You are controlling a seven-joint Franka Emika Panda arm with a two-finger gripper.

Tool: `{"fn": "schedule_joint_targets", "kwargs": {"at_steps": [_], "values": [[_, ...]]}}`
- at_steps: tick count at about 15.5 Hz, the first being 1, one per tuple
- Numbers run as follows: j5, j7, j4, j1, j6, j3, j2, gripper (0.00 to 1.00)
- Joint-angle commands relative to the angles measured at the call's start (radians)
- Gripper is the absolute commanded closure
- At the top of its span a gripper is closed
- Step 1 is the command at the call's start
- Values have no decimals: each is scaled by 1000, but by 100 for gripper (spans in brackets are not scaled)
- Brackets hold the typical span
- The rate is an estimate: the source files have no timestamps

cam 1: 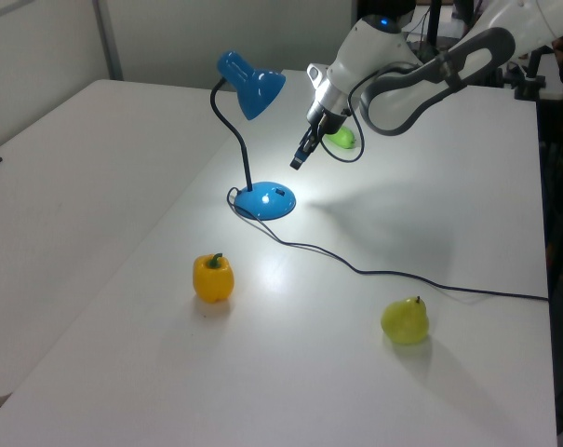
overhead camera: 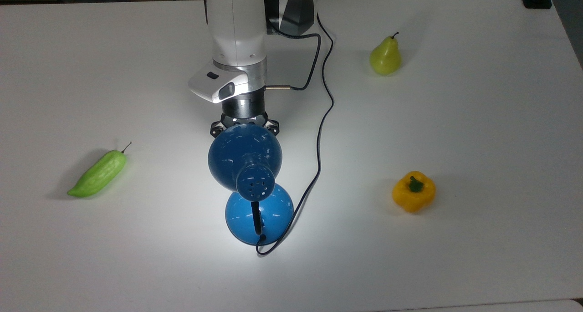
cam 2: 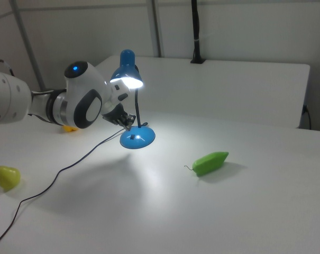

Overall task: Turn off lamp
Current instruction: 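Press down on the lamp base switch with the gripper fingertips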

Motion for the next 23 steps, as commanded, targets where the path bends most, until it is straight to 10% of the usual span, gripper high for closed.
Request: {"fn": "schedule_joint_targets", "kwargs": {"at_steps": [1,23], "values": [[-3,-15,-9,-1,98,0,34,100],[-6,-16,-15,12,259,1,133,100]]}}
